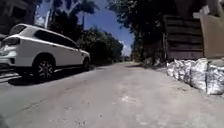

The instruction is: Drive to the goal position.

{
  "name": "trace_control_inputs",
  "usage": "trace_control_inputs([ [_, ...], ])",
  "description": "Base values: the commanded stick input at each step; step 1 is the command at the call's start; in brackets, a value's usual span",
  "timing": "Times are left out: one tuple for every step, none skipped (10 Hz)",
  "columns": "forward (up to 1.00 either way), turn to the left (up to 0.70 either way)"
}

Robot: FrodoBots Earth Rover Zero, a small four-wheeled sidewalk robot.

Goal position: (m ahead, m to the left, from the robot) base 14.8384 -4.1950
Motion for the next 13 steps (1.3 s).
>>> trace_control_inputs([
  [0.85, -0.34],
  [0.85, -0.34],
  [0.85, -0.34],
  [0.85, -0.34],
  [0.85, -0.34],
  [0.85, -0.34],
  [0.85, -0.04],
  [0.85, -0.01],
  [0.85, 0.03],
  [0.85, 0.00],
  [0.85, 0.00],
  [0.85, 0.00],
  [0.85, 0.00],
])
